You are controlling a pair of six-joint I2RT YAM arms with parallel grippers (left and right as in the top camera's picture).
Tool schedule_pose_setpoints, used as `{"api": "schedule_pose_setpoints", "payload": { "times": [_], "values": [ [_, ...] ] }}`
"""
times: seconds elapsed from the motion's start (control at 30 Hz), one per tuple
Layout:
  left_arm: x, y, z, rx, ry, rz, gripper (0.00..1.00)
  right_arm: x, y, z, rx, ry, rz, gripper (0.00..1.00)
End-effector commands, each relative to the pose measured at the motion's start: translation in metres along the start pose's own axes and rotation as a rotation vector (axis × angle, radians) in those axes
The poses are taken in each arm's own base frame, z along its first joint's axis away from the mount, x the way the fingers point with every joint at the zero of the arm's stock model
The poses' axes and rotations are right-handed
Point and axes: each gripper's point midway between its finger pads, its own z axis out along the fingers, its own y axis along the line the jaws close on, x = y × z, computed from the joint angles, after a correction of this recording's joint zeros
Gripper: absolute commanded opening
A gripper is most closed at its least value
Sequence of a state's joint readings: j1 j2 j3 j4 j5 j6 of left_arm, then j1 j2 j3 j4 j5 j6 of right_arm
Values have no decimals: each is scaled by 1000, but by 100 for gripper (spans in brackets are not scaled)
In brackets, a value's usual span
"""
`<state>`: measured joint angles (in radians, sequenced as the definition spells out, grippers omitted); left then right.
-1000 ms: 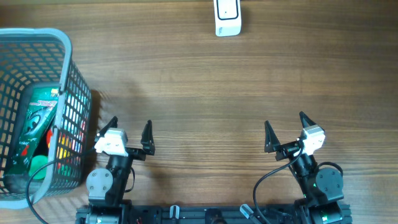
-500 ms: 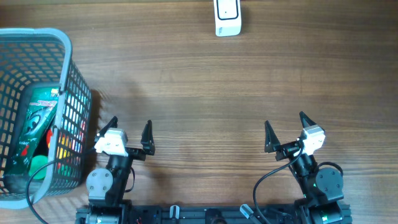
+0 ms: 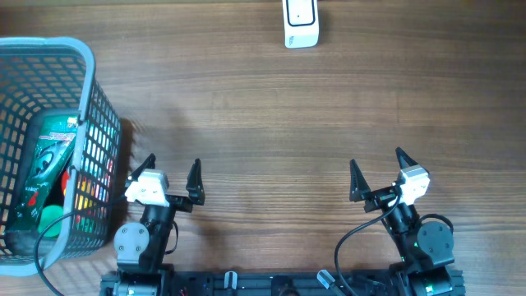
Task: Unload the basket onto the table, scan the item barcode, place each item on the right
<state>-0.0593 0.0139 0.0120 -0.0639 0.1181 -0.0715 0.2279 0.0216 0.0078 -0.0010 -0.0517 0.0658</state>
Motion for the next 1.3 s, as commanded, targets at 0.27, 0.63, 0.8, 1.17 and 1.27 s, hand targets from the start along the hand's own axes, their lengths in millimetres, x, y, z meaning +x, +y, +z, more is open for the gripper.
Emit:
{"api": "schedule_pose_setpoints", "payload": {
  "times": [0.27,0.63,0.8,1.17,1.27],
  "values": [
    [-43,-15,-14,50,-34,-65,100,2,1,0,-4,4,-11,100],
    [-125,-27,-11,20,133,-88,100,2,1,0,-4,4,-11,100],
    [-152,-30,-4,-8,286,-109,100,2,1,0,-4,4,-11,100],
    [-161,-51,-8,82,345,-223,100,2,1,0,-4,4,-11,100],
    [-179,-15,2,-149,328,-284,100,2,1,0,-4,4,-11,100]
  ]
}}
